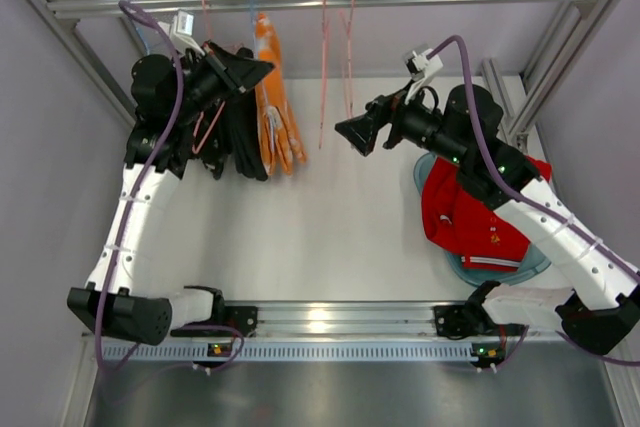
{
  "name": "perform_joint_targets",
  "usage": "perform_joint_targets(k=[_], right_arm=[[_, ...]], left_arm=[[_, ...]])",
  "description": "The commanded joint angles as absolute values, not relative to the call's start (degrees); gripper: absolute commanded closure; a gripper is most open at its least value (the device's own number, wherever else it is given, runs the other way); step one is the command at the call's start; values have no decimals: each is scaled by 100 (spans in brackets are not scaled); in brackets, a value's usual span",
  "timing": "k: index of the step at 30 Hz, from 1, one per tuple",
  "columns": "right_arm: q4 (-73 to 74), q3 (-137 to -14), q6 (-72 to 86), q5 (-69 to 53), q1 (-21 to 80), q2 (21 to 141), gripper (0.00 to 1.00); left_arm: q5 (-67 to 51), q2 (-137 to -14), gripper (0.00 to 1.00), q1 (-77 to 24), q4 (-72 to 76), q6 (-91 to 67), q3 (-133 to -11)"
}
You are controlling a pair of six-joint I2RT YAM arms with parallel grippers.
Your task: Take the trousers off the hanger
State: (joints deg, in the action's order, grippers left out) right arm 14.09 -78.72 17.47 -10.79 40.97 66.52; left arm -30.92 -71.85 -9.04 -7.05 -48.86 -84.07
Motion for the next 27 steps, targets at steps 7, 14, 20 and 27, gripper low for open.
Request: perform_joint_targets(k=[7, 14, 20, 27], right_arm=[[291, -7322, 854, -1730, 4069, 6460, 1], [-466, -7076, -149, -1661, 4912, 6873, 1], [-1887, -5926, -843, -854, 6123, 6917, 1], [-2503, -6205, -1125, 483, 6407, 7558, 0]], left_arm=[[-3234, -5846, 100, -879, 739, -5061, -7376], [-3155, -5458, 100, -879, 264, -5405, -7286], [-3111, -5555, 100, -879, 88, -5642, -7743], [-3304, -5493, 100, -879, 70, -5581, -7805]])
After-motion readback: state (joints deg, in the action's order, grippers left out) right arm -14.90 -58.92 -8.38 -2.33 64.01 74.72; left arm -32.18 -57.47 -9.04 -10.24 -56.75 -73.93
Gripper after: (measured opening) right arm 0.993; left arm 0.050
